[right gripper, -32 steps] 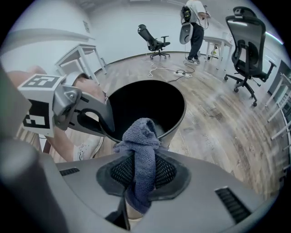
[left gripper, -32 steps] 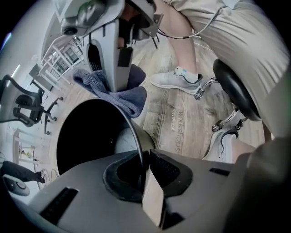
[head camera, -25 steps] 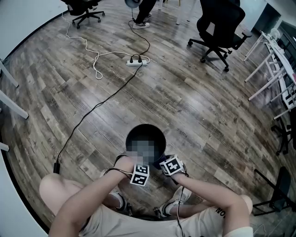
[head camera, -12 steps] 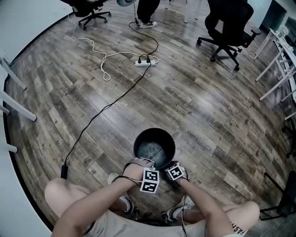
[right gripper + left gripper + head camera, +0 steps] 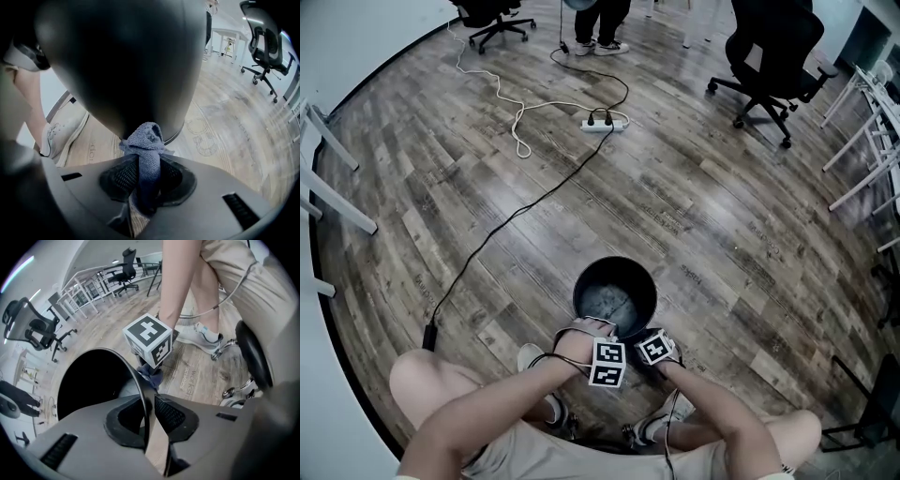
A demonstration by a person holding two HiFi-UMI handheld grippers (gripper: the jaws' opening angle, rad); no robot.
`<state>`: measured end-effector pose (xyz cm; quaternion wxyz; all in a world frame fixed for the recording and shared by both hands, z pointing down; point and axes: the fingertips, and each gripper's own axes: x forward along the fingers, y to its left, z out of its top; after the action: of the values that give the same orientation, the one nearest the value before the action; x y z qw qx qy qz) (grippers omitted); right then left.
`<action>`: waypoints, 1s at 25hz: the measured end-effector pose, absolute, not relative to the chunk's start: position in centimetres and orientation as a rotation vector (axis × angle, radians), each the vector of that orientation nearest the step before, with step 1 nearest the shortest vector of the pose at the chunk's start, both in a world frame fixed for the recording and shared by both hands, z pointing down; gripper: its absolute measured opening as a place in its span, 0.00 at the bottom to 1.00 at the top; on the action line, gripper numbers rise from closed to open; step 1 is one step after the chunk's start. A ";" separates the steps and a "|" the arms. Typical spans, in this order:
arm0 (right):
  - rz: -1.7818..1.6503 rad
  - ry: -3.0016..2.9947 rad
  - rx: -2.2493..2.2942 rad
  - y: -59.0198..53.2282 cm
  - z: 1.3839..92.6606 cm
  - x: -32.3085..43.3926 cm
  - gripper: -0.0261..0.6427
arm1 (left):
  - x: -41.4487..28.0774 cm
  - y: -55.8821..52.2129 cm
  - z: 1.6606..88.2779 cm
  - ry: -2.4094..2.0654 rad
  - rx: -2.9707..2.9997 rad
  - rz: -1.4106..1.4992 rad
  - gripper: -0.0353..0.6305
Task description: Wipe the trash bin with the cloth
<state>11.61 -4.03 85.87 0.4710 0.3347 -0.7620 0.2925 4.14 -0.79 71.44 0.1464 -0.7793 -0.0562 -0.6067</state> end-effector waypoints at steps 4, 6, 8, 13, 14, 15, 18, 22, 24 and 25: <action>0.787 -1.868 0.840 -3.0 80.2 13.3 0.16 | 4.9 1.1 69.7 -0.331 -2.422 -1.739 0.27; 0.764 -1.885 0.830 -2.8 77.5 13.6 0.16 | 3.7 1.0 69.9 -0.389 -2.307 -1.753 0.31; 0.725 -1.921 0.828 -3.3 75.1 13.1 0.16 | 1.8 0.0 70.9 -0.410 -2.112 -1.773 0.31; 0.694 -1.955 0.830 -3.4 70.3 12.3 0.16 | -0.1 -0.3 73.1 -0.462 -1.903 -1.805 0.31; 0.682 -1.965 0.816 -3.3 69.5 11.8 0.16 | -0.3 -0.5 73.3 -0.454 -1.891 -1.804 0.31; 0.662 -1.978 0.798 -3.2 68.7 11.2 0.16 | -0.4 -0.8 73.4 -0.435 -1.884 -1.795 0.28; 0.590 -2.001 0.741 -2.6 66.7 10.1 0.16 | 0.0 -1.4 73.0 -0.397 -1.896 -1.796 0.13; 0.618 -1.975 0.736 -2.0 66.7 10.1 0.16 | 0.5 -0.8 72.7 -0.415 -1.924 -1.797 0.12; 0.644 -1.956 0.754 -2.3 67.6 10.4 0.16 | 0.9 -0.2 72.6 -0.419 -1.947 -1.793 0.11; 0.654 -1.947 0.760 -2.5 68.2 10.5 0.16 | 1.3 0.1 72.6 -0.420 -1.963 -1.793 0.11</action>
<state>10.54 -2.55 68.22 0.4580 0.3086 -0.7903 0.2654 1.27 0.12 72.62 0.2234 -0.7109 -0.1520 -0.6493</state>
